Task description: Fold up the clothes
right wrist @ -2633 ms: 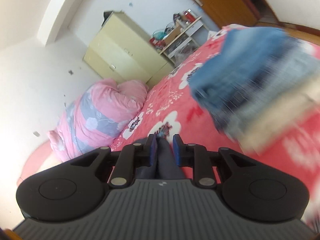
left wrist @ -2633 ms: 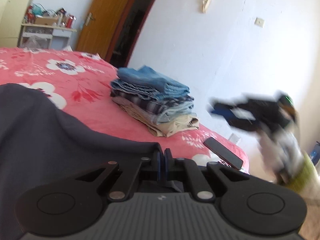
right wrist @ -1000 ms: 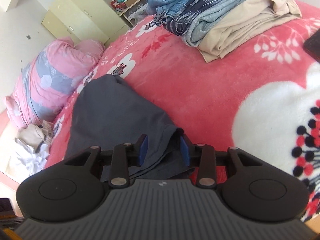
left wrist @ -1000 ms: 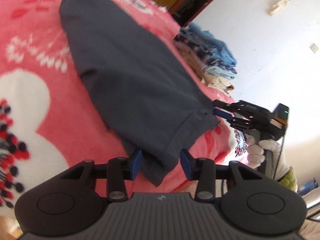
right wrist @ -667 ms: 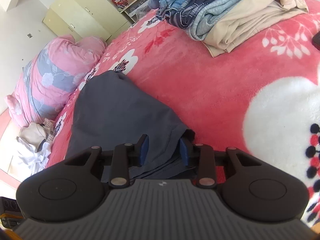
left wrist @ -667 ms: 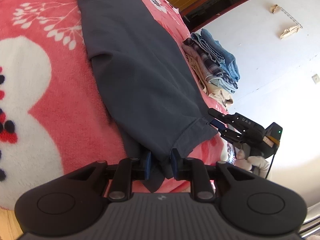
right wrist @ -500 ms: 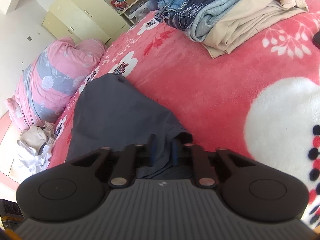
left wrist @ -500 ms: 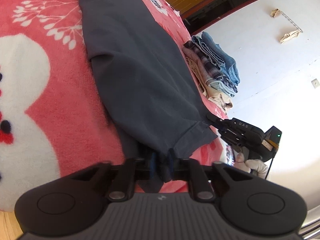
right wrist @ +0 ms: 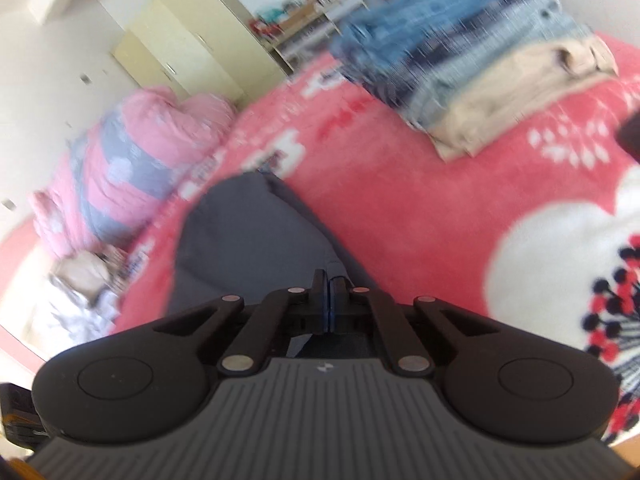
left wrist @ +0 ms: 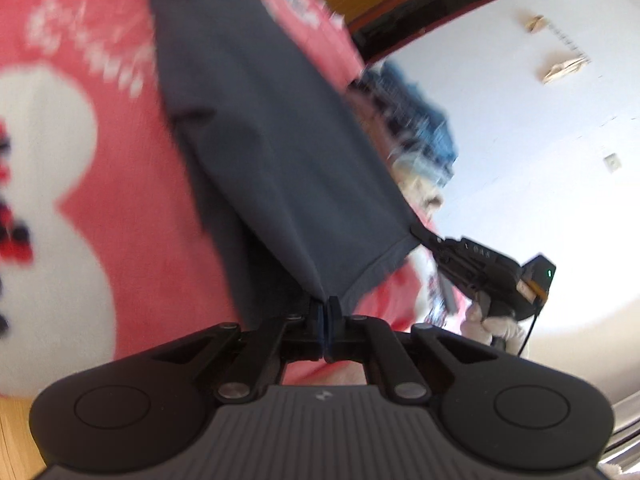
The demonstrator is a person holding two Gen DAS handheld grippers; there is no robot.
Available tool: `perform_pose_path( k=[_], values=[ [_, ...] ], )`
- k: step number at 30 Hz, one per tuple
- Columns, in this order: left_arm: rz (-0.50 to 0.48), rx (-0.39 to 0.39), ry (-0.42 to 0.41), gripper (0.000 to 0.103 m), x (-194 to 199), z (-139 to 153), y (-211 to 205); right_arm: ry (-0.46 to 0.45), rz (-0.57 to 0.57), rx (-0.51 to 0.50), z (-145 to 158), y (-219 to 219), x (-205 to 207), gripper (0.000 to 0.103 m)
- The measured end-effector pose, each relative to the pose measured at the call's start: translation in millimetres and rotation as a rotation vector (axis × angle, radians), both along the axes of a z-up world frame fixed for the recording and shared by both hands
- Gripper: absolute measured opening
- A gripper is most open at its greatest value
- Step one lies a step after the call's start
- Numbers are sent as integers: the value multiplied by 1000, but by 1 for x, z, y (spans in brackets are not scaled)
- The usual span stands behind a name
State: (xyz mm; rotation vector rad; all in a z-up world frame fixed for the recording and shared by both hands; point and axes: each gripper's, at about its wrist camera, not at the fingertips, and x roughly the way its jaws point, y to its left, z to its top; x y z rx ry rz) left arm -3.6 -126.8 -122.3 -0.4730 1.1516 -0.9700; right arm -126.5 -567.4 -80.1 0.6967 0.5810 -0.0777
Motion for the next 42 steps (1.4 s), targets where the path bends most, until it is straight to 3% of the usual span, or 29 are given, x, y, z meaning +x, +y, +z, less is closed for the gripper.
perform_pose_path(
  k=[2,4,6,7,8,9,10,17,19,20,21,24,31,34,37,39,42],
  values=[
    [6,67,-22,11,-5,-5,-3,63,1,11,-15,-3,5,3],
    [0,64,-54,18,-10,0,0,93,-19,40,-21,-8,4,4],
    [1,55,-96,48,-13,8,5,65,-12,78,-19,-13,-3,9],
    [11,61,-121,54,-15,11,8,60,-14,78,-17,-15,-5,14],
    [24,72,-139,57,-14,13,9,65,-16,70,-15,-17,-6,29],
    [31,77,-136,57,-12,12,9,72,-19,61,-15,-19,-7,40],
    [38,81,-130,57,-10,11,8,87,-21,59,-17,-20,-6,43],
    [67,65,-35,54,-2,-8,-1,114,65,116,-28,-9,1,43],
    [65,74,-29,35,-3,-10,-3,109,92,130,-29,-3,2,33],
    [60,85,-25,20,-3,-12,-7,108,104,134,-30,0,2,21],
    [58,94,-20,13,-3,-14,-10,111,109,131,-32,4,2,12],
    [67,86,-20,5,-6,-13,-12,94,103,124,-34,13,3,4],
    [15,47,-60,4,-18,18,2,-37,110,88,17,20,-22,3],
    [-12,108,-78,5,-20,4,-8,24,111,19,9,27,-24,3],
    [-65,193,-97,9,-22,-20,-20,117,94,-26,-20,26,-20,6],
    [-87,169,-85,17,-23,-22,-14,125,85,-19,-26,22,-24,10],
    [-108,136,-113,19,-19,-9,7,161,57,-91,-5,18,-36,19]
  ],
)
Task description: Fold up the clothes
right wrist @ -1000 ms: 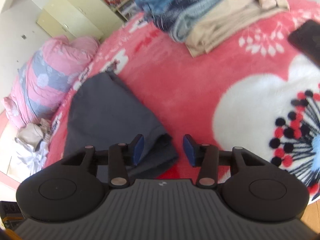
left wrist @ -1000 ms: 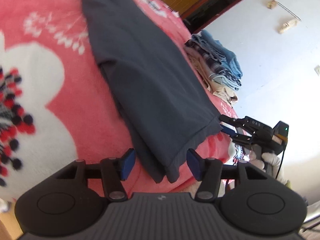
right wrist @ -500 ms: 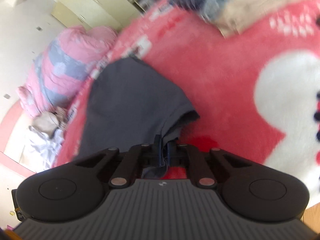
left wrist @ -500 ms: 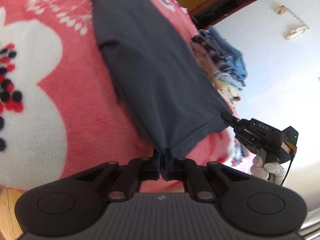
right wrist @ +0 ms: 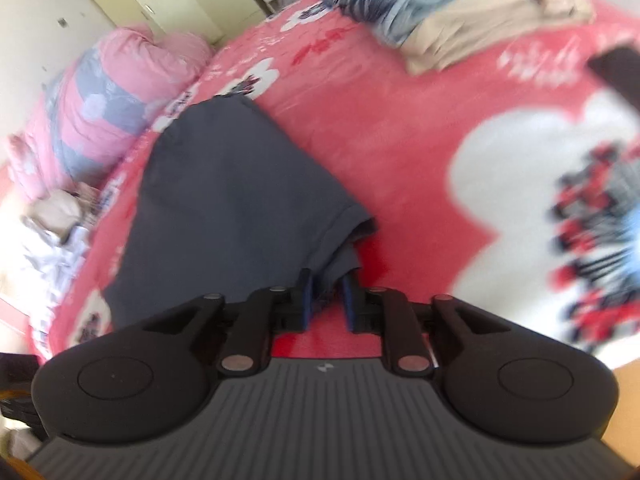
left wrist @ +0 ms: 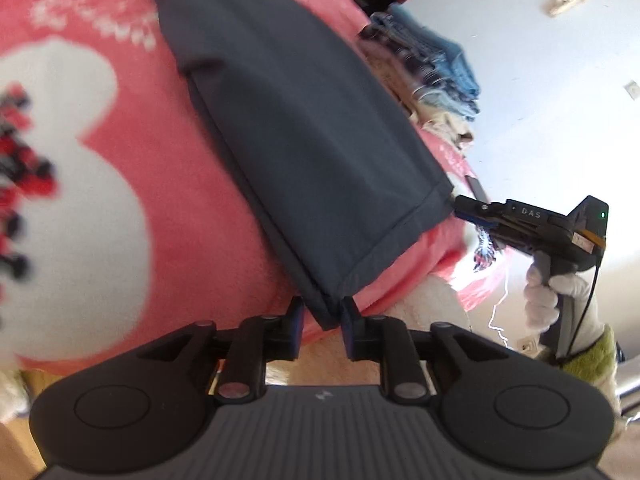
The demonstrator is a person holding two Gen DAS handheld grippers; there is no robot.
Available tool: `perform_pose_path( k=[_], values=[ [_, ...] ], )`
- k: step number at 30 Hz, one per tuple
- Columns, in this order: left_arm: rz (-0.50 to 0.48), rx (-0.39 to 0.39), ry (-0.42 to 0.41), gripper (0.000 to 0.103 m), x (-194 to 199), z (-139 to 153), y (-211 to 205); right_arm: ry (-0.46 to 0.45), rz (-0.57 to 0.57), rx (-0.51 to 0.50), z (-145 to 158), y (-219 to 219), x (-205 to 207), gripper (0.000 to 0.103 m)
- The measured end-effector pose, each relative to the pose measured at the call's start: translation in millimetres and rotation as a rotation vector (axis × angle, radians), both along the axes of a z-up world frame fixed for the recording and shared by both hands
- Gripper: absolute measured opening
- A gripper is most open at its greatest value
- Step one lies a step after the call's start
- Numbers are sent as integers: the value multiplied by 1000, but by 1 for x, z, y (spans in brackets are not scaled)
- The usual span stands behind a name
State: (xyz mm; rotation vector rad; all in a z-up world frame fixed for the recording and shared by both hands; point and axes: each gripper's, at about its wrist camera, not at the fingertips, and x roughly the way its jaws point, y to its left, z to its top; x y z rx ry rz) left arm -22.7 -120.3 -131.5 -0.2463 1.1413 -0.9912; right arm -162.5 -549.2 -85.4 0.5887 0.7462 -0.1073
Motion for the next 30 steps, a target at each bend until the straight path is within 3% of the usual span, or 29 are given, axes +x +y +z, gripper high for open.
perform_pose_path(
  k=[3,6,9,13,16,20,24,26,30],
  values=[
    [3,-30,-22,19,12,22,25,-19,-34,-112,34,-7,-11,21],
    [33,-37,-131,20,36,53,39,-99,-39,-199,72,-6,0,21],
    [67,-45,-257,20,71,81,31,-190,59,-256,100,13,50,21],
    [99,-29,-344,20,141,82,-16,-250,231,-234,113,43,153,20],
    [113,18,-363,20,191,64,-47,-232,334,-200,104,59,240,20],
    [97,83,-348,20,226,23,-68,-212,418,-191,82,71,344,20],
    [94,36,-393,21,222,5,-58,-189,494,-259,55,87,421,21],
    [97,4,-380,21,223,2,-54,-166,519,-270,41,92,452,22],
    [102,-66,-324,21,228,-4,-42,-77,566,-312,11,103,487,33]
  ],
)
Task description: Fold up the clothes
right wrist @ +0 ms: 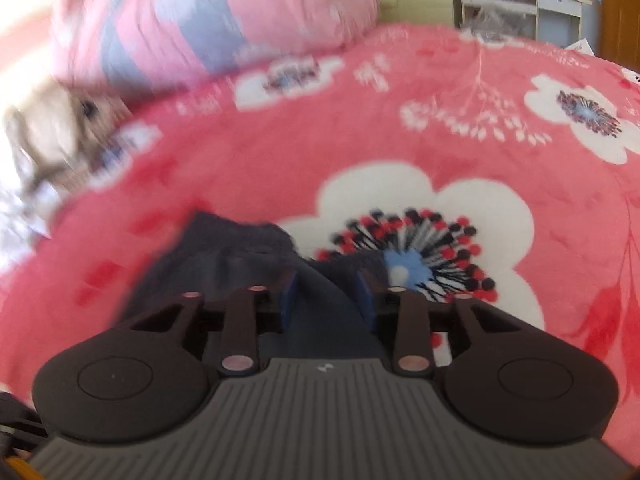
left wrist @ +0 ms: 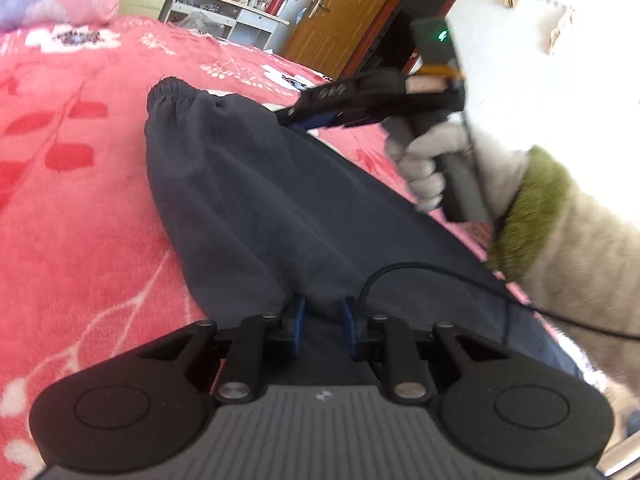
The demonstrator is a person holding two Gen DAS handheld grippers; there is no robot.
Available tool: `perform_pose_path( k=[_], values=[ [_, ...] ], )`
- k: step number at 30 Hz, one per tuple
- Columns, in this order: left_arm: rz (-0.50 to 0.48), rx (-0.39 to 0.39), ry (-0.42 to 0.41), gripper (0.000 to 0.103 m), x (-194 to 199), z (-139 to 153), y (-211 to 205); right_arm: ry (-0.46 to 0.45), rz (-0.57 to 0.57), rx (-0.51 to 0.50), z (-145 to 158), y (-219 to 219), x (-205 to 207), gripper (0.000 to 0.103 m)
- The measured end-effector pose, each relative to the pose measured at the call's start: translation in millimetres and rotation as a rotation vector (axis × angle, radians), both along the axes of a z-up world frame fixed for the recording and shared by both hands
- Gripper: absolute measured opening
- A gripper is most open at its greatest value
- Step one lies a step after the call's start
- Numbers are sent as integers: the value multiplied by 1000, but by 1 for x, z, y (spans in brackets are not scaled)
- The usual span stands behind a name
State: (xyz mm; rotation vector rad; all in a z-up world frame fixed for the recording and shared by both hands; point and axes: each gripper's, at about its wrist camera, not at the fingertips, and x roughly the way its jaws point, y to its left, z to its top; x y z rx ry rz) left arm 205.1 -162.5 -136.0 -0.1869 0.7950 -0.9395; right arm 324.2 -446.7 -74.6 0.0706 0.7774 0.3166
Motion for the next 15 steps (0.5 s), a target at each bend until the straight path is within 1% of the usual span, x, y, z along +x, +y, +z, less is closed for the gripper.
perform_pose_path(
  k=[1,2,3,4,6,9,10,11,12,15],
  values=[
    [0,-17,15,21,2,-2,2,7,11,-14,-6,3,3,33],
    [1,-32,30,21,3,-3,5,-8,30,-27,-8,8,0,28],
    [1,-41,40,21,4,-4,6,-27,54,-43,-9,13,-4,11],
    [1,-50,49,21,6,-4,7,-66,97,-86,-8,24,-13,8],
    [1,-61,60,21,8,-6,9,-144,187,-175,-5,47,-31,8],
    [2,-61,55,21,5,-6,9,-240,363,-367,-11,87,-67,8],
    [3,-60,53,21,4,-5,10,-258,397,-425,-15,96,-75,8],
    [3,-59,50,21,3,-5,10,-266,404,-462,-16,101,-77,8],
    [4,-58,49,21,2,-5,10,-271,407,-490,-16,104,-79,8],
    [5,-59,47,21,1,-6,10,-243,359,-420,-6,95,-69,11]
  ],
)
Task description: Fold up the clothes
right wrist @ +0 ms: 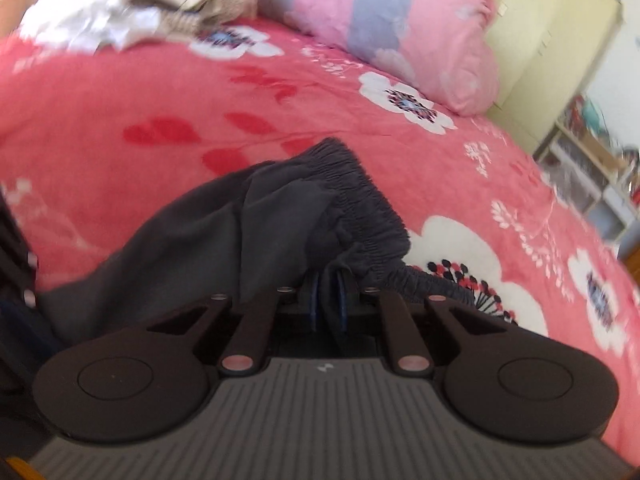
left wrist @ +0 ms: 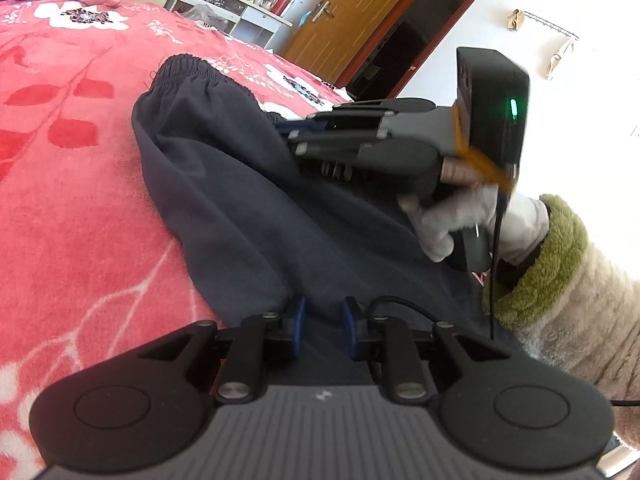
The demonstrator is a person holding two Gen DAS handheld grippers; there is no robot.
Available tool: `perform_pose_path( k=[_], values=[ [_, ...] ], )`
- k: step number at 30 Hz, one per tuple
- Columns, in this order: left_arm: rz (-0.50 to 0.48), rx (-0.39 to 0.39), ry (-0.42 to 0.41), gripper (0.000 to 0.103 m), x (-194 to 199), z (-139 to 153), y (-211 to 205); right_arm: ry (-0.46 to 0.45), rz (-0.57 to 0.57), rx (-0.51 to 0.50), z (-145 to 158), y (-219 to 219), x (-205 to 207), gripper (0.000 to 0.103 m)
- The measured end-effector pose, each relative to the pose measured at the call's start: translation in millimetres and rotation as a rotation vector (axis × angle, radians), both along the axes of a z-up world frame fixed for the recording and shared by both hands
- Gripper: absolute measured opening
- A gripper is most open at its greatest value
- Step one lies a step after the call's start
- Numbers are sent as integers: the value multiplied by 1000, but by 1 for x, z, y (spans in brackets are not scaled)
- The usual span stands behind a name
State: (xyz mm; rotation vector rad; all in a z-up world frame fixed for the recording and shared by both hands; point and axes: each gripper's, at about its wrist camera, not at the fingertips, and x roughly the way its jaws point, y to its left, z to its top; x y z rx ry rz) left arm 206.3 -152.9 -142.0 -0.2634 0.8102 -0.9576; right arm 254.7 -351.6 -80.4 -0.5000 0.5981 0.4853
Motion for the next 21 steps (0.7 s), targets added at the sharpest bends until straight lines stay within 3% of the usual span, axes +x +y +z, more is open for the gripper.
perform_pose_path(
  k=[4,8,11,15,21],
  values=[
    [0,-5,9,21,2,-2,-1,126,-164,315,16,-43,33,28],
    [-1,-11,14,21,3,-3,0,289,-327,668,11,-99,68,28],
    [-2,-16,20,21,4,-3,1,393,-425,838,-7,-125,87,28],
    [-1,-20,24,21,4,-1,2,488,-425,875,-27,-120,98,30],
    [0,-24,27,21,3,1,2,482,-317,743,-20,-87,93,30]
  ],
)
